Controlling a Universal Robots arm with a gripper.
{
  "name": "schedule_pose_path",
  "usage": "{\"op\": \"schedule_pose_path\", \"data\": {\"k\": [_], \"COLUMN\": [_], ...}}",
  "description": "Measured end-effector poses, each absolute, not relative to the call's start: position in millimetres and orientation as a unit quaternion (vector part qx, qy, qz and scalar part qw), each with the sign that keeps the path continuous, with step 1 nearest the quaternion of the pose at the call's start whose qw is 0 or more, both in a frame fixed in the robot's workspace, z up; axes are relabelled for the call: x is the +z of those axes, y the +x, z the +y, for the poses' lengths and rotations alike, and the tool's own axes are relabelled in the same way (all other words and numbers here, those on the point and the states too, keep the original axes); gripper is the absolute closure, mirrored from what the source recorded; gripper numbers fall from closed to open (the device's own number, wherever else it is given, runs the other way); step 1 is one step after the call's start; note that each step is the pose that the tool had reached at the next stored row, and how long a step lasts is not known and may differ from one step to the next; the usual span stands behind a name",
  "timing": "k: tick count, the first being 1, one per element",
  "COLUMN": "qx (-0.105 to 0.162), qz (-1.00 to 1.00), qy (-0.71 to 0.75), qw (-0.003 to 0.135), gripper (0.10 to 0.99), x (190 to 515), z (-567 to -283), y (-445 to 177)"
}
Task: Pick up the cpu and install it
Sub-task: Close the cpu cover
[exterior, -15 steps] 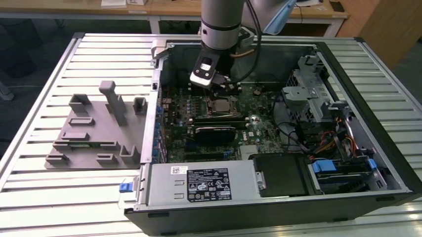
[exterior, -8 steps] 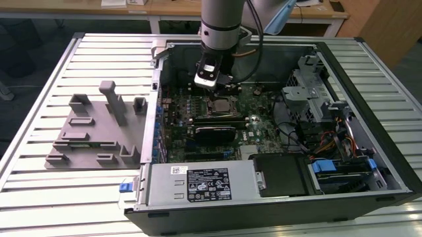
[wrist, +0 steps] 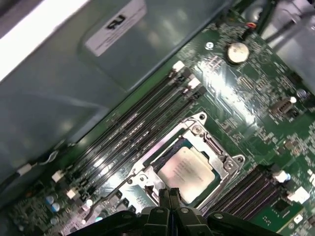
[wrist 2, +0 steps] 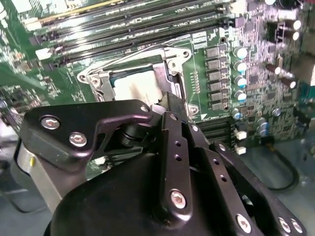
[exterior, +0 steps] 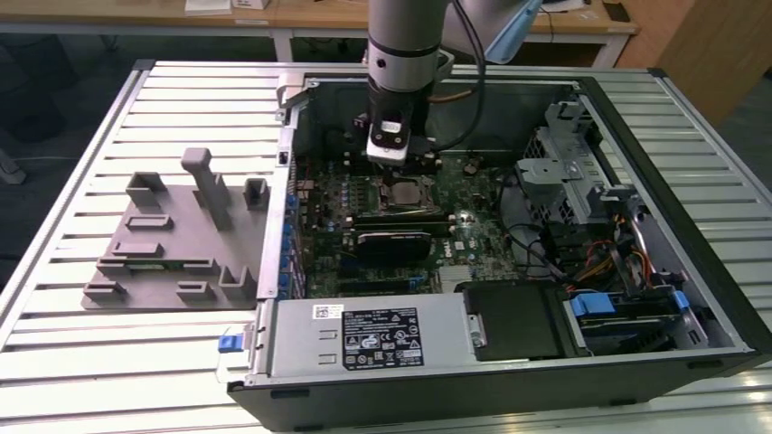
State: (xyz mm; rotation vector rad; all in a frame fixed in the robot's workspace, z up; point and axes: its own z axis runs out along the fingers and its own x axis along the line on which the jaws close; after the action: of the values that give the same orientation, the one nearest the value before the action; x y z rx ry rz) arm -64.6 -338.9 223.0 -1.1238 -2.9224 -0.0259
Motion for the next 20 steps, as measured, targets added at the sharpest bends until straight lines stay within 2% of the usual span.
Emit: {"op": "schedule_pose_path", "data": {"k": [20], "qx": [0.0], "qz": [-0.978], "qy": [-0.209], "qw": [0.004], "gripper": [0.98], "x": [221.6], "z": [-338.9], "y": [-64.6]}}
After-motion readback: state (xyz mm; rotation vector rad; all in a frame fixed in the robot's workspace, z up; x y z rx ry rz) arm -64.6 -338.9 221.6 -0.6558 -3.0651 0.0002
